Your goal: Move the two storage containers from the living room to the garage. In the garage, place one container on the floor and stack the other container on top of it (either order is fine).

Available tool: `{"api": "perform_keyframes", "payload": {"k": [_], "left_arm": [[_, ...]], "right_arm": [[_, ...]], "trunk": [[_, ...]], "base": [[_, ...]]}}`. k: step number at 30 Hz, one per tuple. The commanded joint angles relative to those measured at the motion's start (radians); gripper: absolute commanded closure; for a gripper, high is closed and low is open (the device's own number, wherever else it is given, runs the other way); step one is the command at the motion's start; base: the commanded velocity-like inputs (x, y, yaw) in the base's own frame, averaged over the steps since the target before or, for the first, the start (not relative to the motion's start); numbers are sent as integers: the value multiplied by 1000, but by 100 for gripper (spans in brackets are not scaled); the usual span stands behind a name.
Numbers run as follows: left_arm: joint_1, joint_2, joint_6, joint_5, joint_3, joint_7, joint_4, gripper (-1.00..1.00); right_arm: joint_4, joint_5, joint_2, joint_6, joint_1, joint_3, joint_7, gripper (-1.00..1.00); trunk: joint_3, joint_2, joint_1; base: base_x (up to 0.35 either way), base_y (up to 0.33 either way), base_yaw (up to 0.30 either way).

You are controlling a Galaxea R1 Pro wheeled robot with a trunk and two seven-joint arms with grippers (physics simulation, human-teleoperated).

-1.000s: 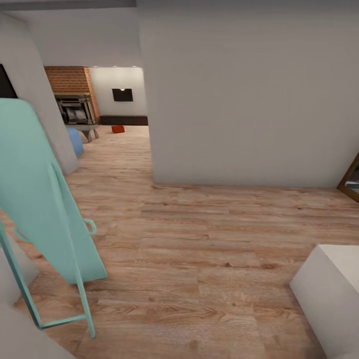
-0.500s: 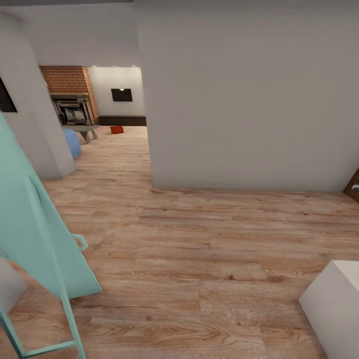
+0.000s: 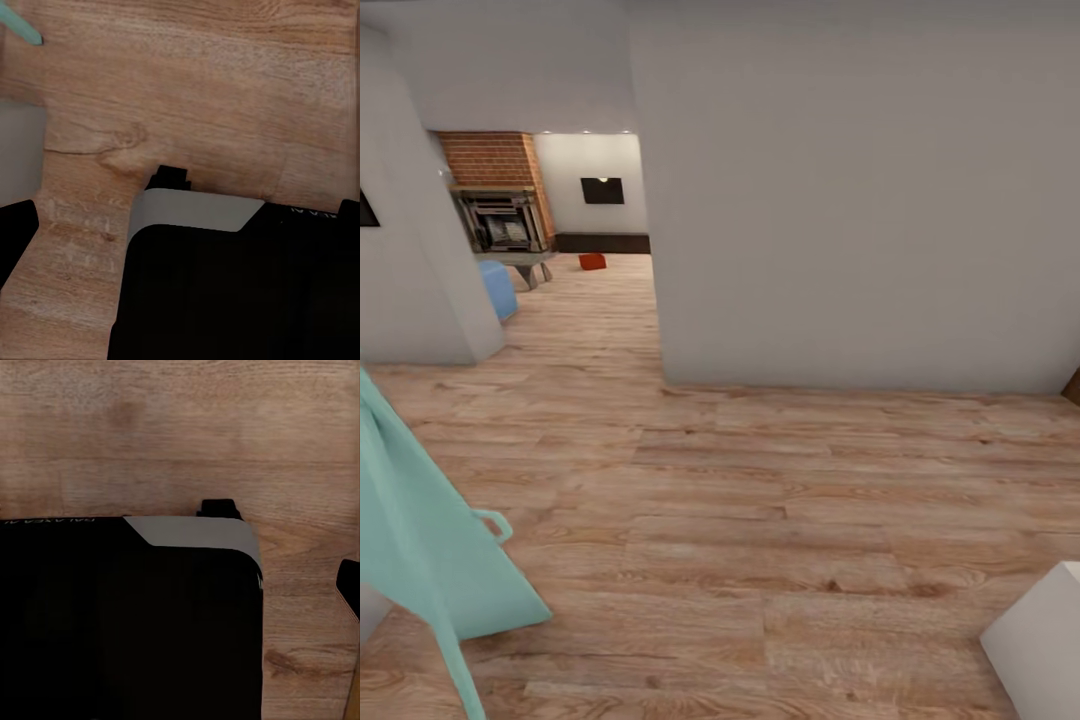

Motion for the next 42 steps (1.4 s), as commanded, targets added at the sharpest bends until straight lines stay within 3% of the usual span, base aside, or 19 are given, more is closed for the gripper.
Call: {"api": "perform_keyframes", "payload": {"k": [1, 42], "left_arm": [[-1, 0, 3, 8, -3, 3, 0, -100], [-1, 0, 2, 8, -3, 4, 0, -100]], "right_arm": [[3, -9, 1, -4, -1, 8, -1, -100], [3, -9, 1, -4, -1, 7, -1, -100]], "trunk": [[-1, -1, 1], [-1, -1, 1]], "base": [[323, 0, 0], [323, 0, 0]]}}
